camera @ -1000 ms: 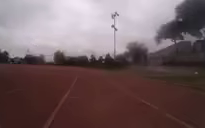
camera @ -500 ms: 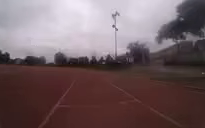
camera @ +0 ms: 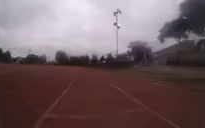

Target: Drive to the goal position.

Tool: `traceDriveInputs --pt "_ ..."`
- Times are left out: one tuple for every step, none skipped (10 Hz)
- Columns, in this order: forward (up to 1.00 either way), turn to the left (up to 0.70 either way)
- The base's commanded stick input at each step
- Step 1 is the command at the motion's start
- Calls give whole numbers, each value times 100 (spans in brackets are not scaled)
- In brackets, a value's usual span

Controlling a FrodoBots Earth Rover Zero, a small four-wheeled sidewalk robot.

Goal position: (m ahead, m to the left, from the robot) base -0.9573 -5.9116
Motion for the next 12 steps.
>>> traceDriveInputs --pt "70 -14" --pt "70 -14" --pt "70 -14" --pt "70 -14" --pt "70 -14" --pt "70 -14" --pt "70 -14" --pt "70 -14" --pt "70 -14" --pt "70 -14" --pt "70 -14" --pt "70 -14"
